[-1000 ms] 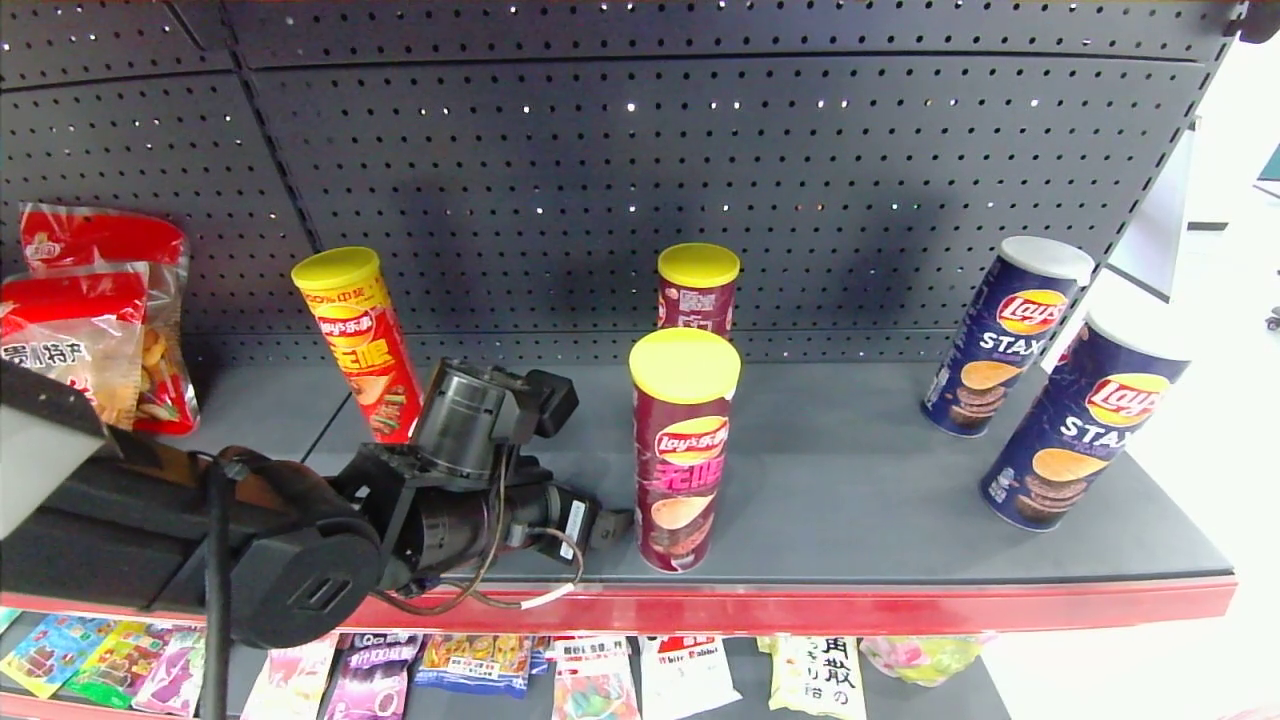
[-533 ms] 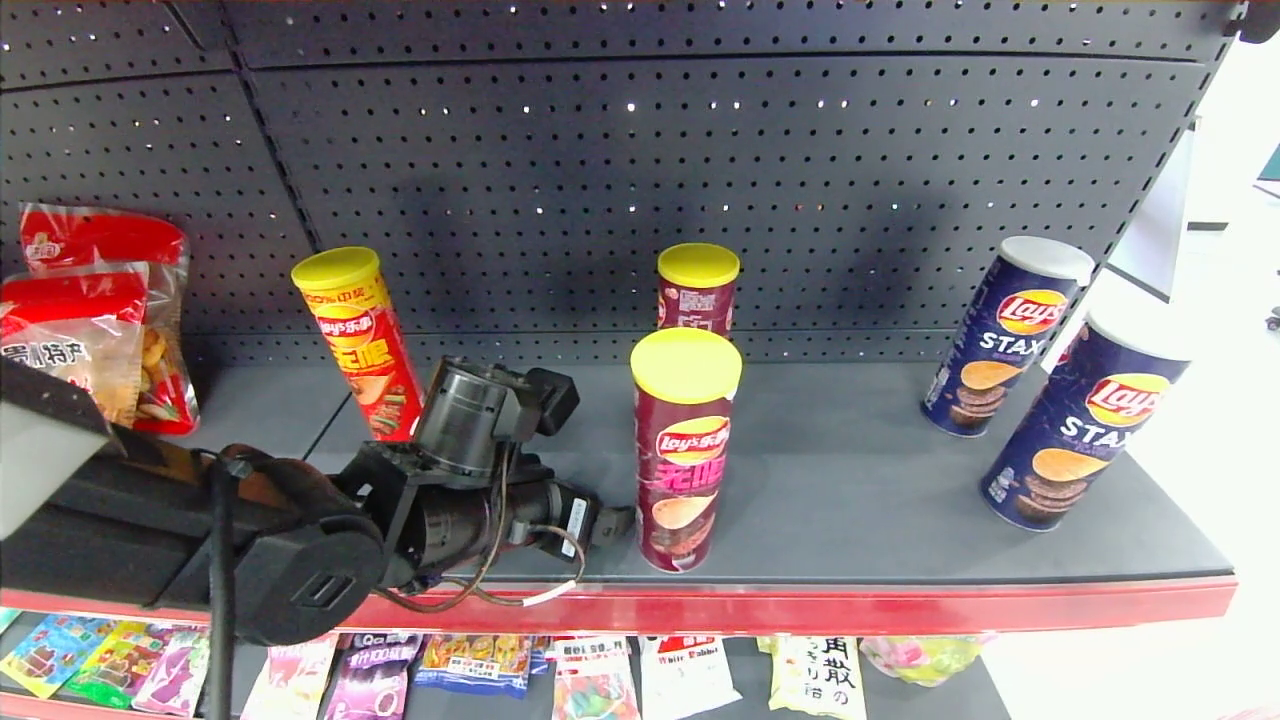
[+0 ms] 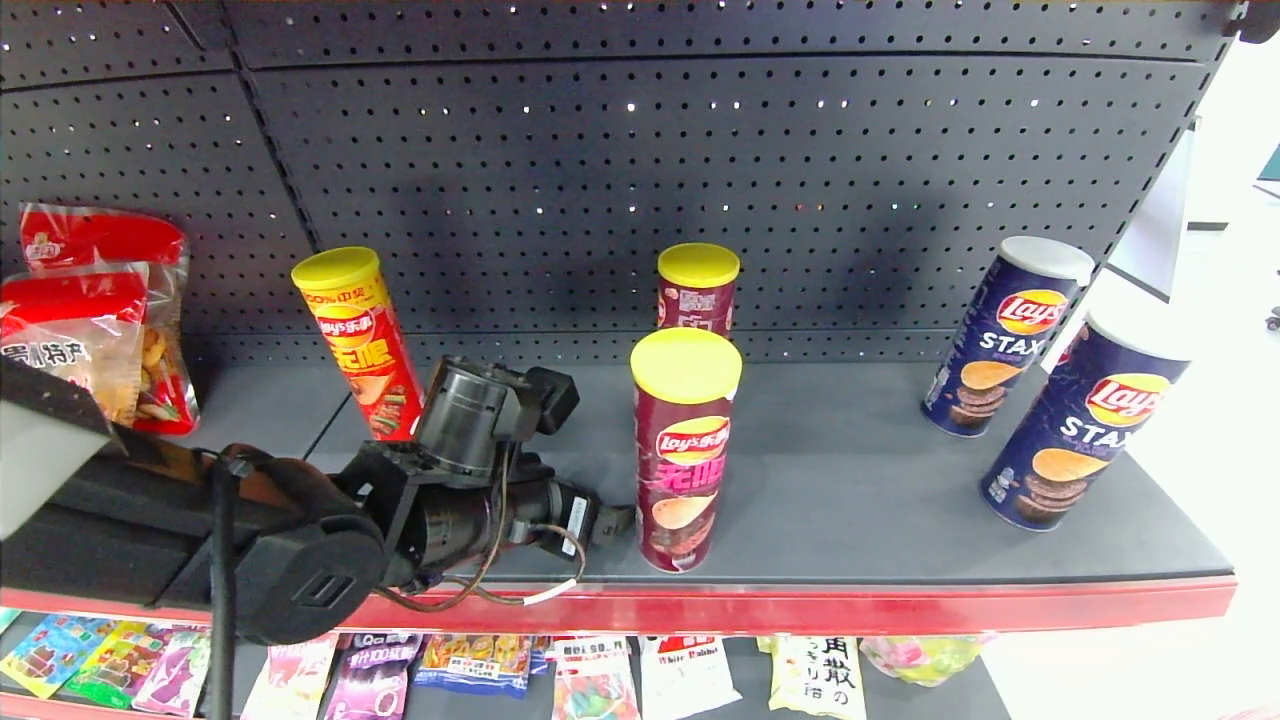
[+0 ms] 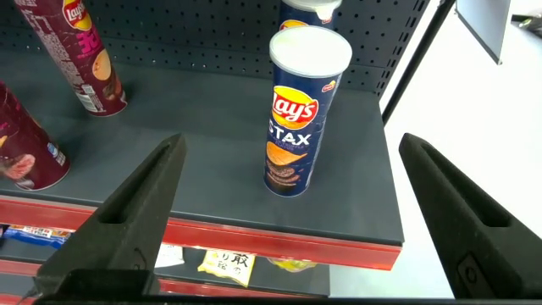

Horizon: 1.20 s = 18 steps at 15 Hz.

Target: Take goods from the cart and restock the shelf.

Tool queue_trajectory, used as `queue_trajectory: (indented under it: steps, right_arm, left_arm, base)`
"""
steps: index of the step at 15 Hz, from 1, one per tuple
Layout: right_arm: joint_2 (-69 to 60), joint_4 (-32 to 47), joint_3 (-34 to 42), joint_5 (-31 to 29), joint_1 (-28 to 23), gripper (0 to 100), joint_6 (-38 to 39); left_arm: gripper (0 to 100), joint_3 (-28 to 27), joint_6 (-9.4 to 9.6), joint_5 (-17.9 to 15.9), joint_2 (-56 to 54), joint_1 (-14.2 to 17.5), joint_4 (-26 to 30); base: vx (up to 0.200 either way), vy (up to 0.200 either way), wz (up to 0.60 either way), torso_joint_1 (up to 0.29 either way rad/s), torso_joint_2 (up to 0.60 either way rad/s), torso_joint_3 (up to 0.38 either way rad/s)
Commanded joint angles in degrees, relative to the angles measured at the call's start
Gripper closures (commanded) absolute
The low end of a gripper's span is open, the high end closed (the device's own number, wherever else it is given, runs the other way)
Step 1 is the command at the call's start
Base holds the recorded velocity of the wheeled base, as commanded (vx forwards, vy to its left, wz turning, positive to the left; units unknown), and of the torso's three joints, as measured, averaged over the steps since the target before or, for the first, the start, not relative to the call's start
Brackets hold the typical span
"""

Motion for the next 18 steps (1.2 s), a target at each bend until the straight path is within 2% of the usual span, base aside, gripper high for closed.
queue_trajectory:
  steps: [1, 12, 16, 18]
  right_arm:
    - [-0.03, -0.01, 0.01, 0.04, 0.03, 0, 0.0]
    - [-0.47, -0.01, 0.1, 0.04, 0.03, 0, 0.0]
    - [-0.3, -0.01, 2.82, 0.48, 0.21, 0, 0.0]
    - [0.14, -0.1, 5.46, 0.74, 0.38, 0, -0.08]
  left_arm:
    - [0, 0.08, 0.01, -0.01, -0.1, -0.01, -0.12]
    - [0, 0.17, 0.01, 0.34, -0.54, -0.01, -0.12]
    - [0, 3.77, 0.45, 1.13, -10.82, 2.01, 1.46]
    - [0, 7.11, 1.15, 3.15, -19.96, 2.54, 6.12]
  base:
    - [0.0, 0.0, 0.0, 0.0, 0.0, 0.0]
    - [0.0, 0.0, 0.0, 0.0, 0.0, 0.0]
    - [0.0, 0.0, 0.0, 0.0, 0.0, 0.0]
    - [0.0, 0.0, 0.0, 0.0, 0.0, 0.0]
